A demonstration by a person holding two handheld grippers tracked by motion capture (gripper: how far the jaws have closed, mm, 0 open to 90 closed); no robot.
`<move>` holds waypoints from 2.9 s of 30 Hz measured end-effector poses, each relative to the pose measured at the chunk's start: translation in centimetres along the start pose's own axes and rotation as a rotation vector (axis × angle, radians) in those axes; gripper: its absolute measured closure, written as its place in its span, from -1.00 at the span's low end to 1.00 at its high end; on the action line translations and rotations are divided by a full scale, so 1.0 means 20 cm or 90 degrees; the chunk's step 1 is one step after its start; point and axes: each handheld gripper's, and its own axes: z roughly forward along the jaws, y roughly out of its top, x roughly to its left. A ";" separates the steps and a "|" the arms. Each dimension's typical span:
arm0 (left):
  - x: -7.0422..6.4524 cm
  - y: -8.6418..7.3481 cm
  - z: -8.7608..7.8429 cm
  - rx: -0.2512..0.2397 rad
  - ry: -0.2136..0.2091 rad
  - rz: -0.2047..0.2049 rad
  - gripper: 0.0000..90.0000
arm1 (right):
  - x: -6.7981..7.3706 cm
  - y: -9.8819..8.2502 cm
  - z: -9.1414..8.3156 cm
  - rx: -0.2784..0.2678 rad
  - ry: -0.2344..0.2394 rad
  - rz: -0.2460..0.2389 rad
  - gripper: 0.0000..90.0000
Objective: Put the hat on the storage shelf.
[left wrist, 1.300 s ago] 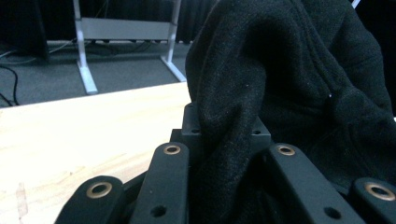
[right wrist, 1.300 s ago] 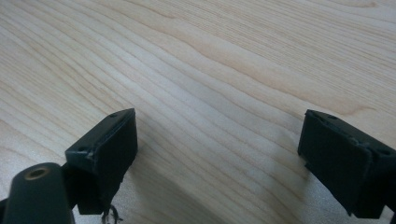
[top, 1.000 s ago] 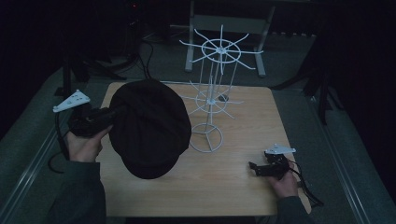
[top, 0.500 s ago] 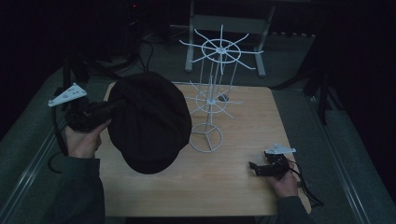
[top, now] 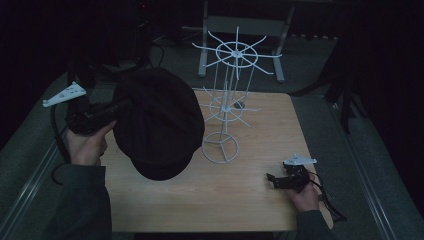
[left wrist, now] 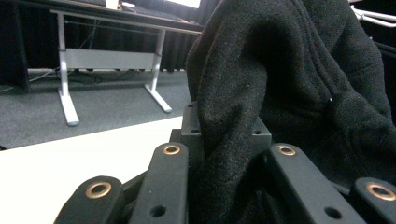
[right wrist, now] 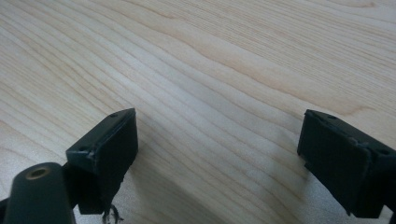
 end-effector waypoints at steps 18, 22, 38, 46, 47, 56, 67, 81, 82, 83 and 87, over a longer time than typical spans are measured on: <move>0.01 0.06 0.01 -0.025 -0.015 -0.008 0.72 | 0.00 0.00 0.00 0.000 0.000 0.000 -0.73; 0.00 0.08 0.01 -0.031 -0.021 -0.006 0.72 | 0.00 0.00 0.00 0.000 0.000 0.000 -0.73; 0.00 0.12 0.04 -0.049 -0.037 -0.011 0.71 | 0.00 0.00 0.00 0.000 0.000 0.000 -0.73; -0.01 0.14 0.05 -0.057 -0.045 -0.012 0.71 | 0.00 0.00 0.00 0.000 0.000 0.000 -0.73; -0.02 0.15 0.05 -0.059 -0.047 -0.012 0.71 | 0.00 0.00 0.00 0.000 0.000 0.001 -0.73; -0.04 0.18 0.06 -0.068 -0.058 -0.006 0.71 | 0.00 0.00 0.00 0.000 0.000 0.001 -0.73; -0.02 0.20 0.07 -0.091 -0.079 -0.032 0.71 | 0.00 0.00 0.00 0.000 0.000 0.001 -0.73; -0.05 0.25 0.10 -0.114 -0.104 -0.038 0.70 | 0.00 0.00 0.00 0.000 0.000 0.001 -0.73; -0.05 0.25 0.10 -0.117 -0.107 -0.040 0.70 | 0.00 0.00 0.00 0.000 0.000 0.001 -0.73; -0.05 0.25 0.11 -0.120 -0.112 -0.043 0.70 | 0.00 0.00 0.00 0.000 0.000 0.001 -0.73; -0.05 0.25 0.13 -0.125 -0.128 -0.054 0.70 | 0.00 0.00 0.00 0.001 0.000 0.000 -0.73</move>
